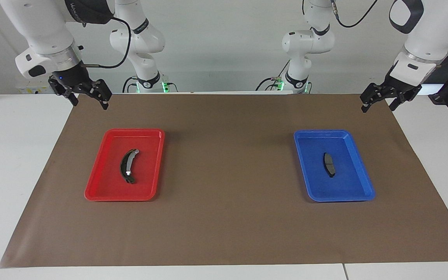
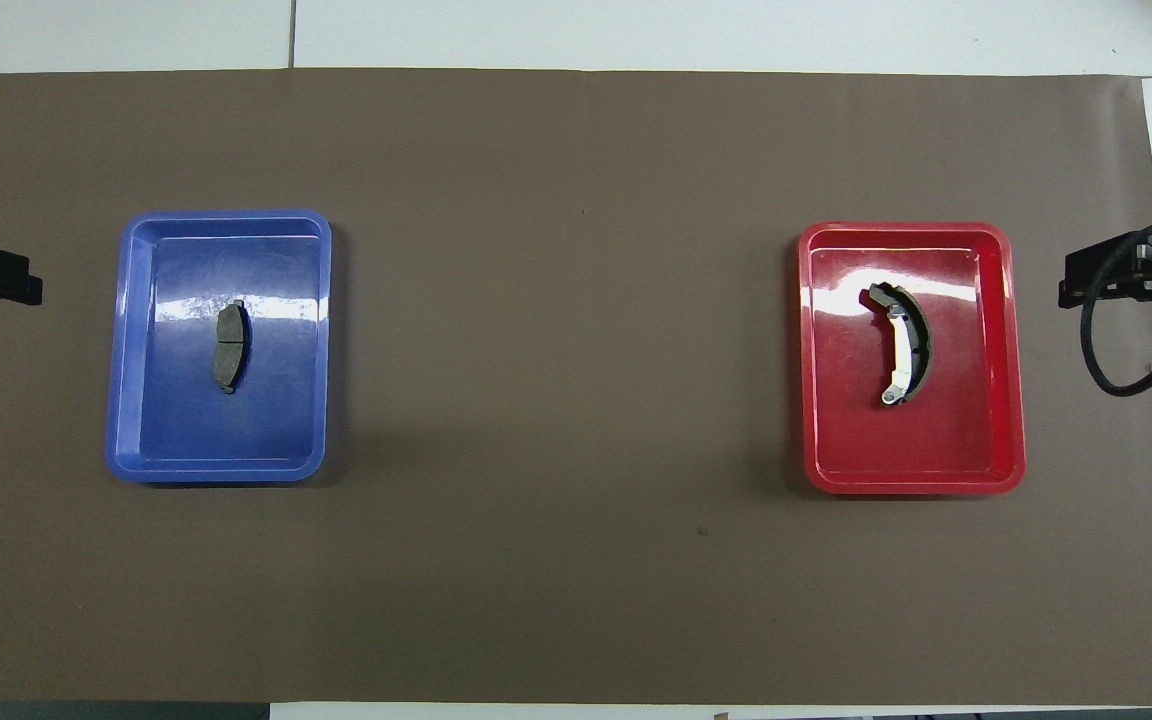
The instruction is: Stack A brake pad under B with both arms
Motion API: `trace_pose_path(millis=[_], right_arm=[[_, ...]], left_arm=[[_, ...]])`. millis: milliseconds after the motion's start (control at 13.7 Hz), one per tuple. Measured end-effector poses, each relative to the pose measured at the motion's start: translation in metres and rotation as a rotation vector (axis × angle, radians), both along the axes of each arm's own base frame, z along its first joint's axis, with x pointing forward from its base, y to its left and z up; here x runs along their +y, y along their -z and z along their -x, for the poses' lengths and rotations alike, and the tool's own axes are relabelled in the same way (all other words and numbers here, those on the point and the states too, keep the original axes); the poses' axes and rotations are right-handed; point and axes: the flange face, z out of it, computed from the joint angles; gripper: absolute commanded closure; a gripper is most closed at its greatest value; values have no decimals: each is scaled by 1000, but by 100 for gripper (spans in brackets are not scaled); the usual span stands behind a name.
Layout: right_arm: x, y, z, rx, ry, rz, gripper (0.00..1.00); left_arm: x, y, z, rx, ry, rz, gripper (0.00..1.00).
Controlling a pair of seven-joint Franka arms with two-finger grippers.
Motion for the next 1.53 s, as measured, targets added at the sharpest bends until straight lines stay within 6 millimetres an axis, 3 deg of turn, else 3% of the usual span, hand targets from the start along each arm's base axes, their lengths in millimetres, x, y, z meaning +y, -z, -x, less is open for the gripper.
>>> trace_pose_path(millis=[438, 657, 1021, 1532], right_arm=[[1, 0, 0, 0, -2, 0, 0], [1, 0, 0, 0, -3, 0, 0], [1, 0, 0, 0, -3, 0, 0], [1, 0, 0, 0, -3, 0, 0]], left_arm=[[-6, 10, -2, -5, 35, -1, 1], [-8, 35, -4, -41, 80, -3, 1], [-18, 115, -6, -60, 107, -2, 1], [-29, 254, -13, -51, 130, -1, 1]])
